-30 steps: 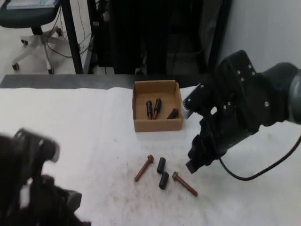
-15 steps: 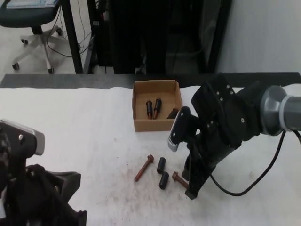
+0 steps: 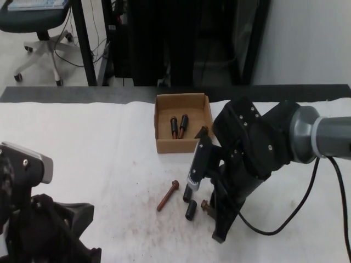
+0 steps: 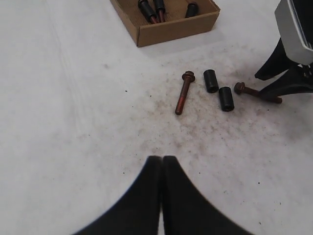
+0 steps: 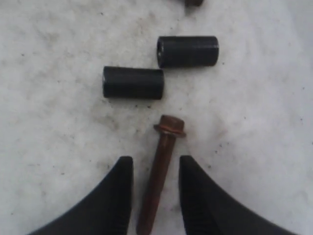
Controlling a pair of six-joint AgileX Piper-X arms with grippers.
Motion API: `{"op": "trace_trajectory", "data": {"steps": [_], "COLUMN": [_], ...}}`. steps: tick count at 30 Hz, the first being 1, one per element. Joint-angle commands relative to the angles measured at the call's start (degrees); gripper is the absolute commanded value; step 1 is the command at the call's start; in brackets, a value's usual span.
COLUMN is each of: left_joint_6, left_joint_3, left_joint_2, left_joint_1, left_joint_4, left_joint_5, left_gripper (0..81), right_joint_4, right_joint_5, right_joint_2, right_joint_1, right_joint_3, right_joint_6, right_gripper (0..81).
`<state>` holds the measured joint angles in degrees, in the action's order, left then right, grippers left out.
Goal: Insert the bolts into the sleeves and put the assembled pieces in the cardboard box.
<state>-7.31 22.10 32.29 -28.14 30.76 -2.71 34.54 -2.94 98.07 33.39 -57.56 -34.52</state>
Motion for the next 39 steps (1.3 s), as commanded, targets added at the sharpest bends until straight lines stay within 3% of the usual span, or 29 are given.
{"op": "trace_trajectory", "data": {"steps": [1, 31, 39], "left_joint_6": [-0.42, -0.42, -0.42], "left_joint_3": [0.06, 0.06, 0.06], "left_joint_2": [0.26, 0.26, 0.26], "left_joint_1": [0.12, 0.12, 0.12], "left_joint_4": [0.37, 2.14, 2.01], "left_joint_5": [0.52, 0.52, 0.52], "left_gripper": [0.3, 0.3, 0.3], "right_joint_4": [-0.49, -5.47, -6.36], "right_joint_5": [-0.37, 4.58, 4.58], "right_joint_2": [-0.19, 6.87, 6.87], "right_joint_1": [1.38, 1.27, 1.27], "right_joint_3": [-1.03, -1.03, -1.03], "right_joint_6": [-0.6, -2.78, -2.78], "right_gripper": [31.2, 31.0, 22.0]}}
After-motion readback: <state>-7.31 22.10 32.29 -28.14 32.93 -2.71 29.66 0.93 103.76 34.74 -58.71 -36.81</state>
